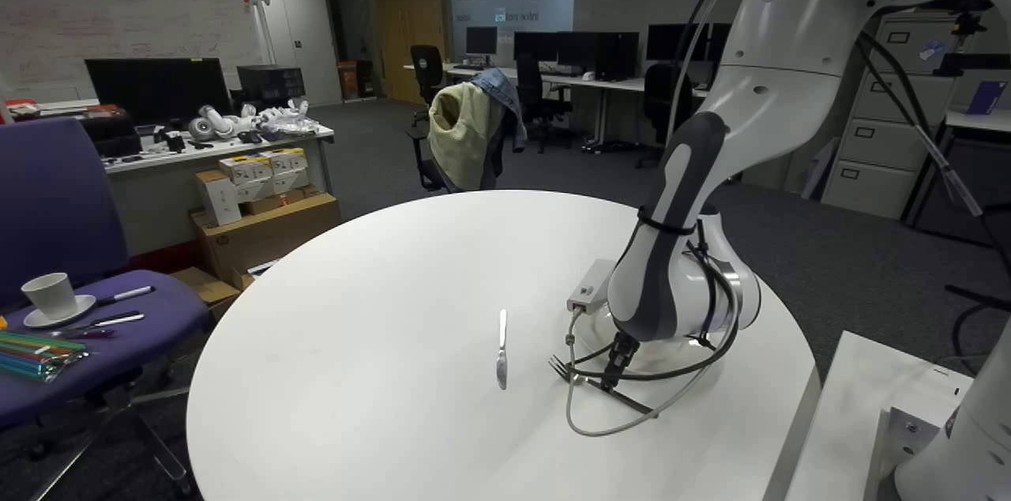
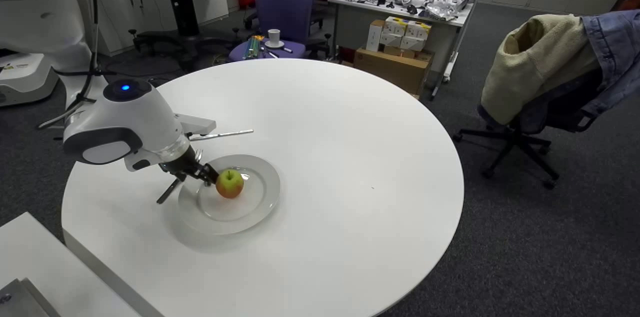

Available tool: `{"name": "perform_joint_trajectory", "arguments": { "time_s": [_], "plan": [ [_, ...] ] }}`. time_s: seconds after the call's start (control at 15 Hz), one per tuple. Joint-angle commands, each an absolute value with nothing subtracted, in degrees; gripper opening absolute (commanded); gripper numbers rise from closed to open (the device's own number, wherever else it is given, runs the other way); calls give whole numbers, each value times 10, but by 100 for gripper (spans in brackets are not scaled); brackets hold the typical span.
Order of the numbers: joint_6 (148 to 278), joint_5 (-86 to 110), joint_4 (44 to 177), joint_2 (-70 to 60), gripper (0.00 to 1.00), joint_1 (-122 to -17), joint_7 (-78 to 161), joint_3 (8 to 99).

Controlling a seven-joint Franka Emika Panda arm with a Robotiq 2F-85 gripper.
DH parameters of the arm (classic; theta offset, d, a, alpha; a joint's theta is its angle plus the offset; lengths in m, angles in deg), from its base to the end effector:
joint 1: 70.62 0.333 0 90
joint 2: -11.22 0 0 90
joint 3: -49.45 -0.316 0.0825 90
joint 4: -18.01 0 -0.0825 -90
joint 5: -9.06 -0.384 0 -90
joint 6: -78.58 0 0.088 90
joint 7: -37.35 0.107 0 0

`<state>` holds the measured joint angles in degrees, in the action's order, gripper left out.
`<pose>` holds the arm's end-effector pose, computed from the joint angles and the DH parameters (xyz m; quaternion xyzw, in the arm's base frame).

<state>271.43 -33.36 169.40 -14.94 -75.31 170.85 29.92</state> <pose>0.4009 0.0483 0.1195 -0.1364 0.9840 0.0069 0.1146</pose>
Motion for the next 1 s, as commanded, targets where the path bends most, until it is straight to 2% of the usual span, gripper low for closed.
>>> {"name": "perform_joint_trajectory", "arguments": {
  "time_s": [0.0, 0.93],
  "plan": [
    [2736, -330, 1701, -145, 100, -751, 1703, 299],
    [2769, -346, 1716, -110, 100, -666, 1695, 356]
  ]
}}
